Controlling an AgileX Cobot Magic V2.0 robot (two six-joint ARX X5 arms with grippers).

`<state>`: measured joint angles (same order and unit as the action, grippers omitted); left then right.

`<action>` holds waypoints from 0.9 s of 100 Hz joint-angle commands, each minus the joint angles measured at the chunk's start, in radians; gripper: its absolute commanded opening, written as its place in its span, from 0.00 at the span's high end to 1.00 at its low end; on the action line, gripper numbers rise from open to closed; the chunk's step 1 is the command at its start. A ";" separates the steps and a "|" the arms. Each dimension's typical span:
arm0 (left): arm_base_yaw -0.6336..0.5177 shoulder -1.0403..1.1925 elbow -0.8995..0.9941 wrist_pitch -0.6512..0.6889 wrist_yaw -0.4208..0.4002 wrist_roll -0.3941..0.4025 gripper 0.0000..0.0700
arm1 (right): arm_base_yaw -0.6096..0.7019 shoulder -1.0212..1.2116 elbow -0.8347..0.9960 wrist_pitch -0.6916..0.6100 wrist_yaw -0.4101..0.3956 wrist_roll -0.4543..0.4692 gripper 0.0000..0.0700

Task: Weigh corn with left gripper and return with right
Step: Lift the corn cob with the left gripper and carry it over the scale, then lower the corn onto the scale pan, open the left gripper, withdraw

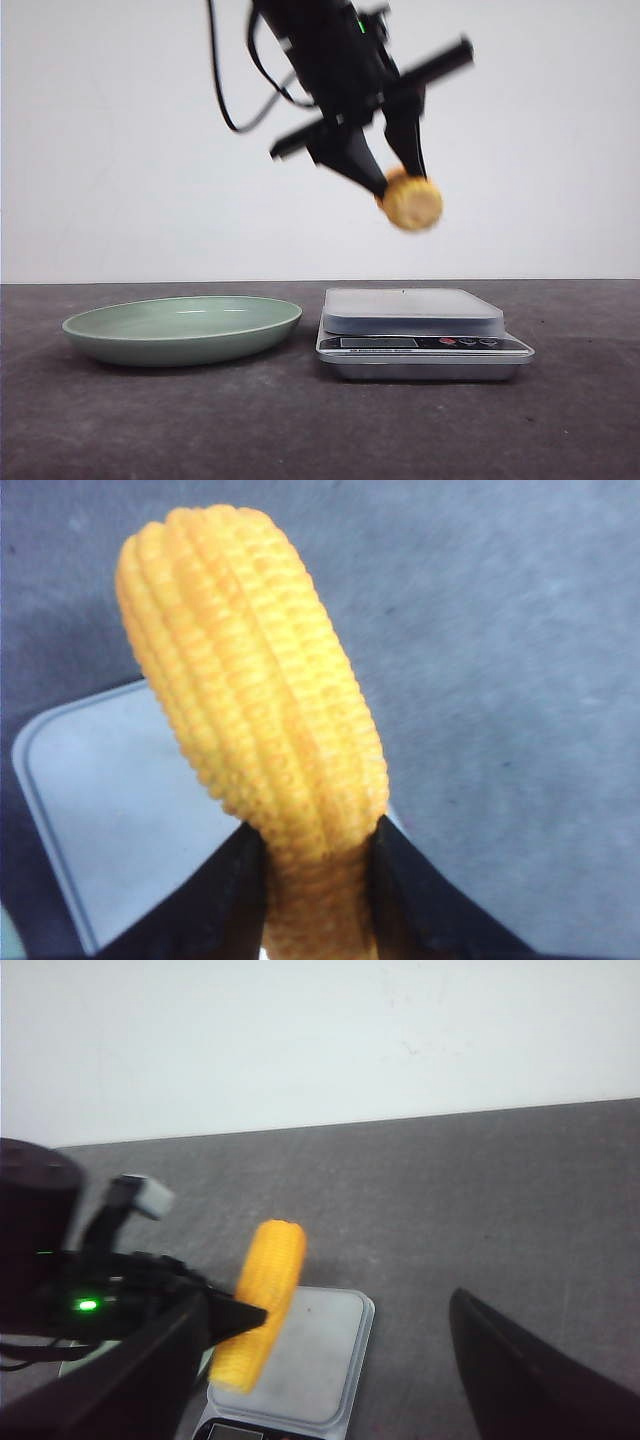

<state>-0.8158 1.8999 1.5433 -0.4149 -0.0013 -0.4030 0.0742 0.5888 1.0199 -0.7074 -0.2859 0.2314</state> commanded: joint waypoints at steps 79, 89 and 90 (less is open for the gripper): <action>-0.007 0.082 0.023 -0.035 -0.003 0.032 0.26 | 0.004 0.003 0.020 -0.023 -0.002 -0.023 0.30; -0.008 -0.011 0.023 -0.035 -0.003 0.060 0.25 | 0.004 0.003 0.020 -0.027 -0.002 -0.024 0.30; -0.008 -0.023 0.023 -0.035 -0.003 0.062 0.25 | 0.004 0.003 0.020 -0.027 -0.002 -0.024 0.30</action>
<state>-0.8127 1.9606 1.5448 -0.4660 -0.0013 -0.3748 0.0769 0.5888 1.0199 -0.7391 -0.2859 0.2207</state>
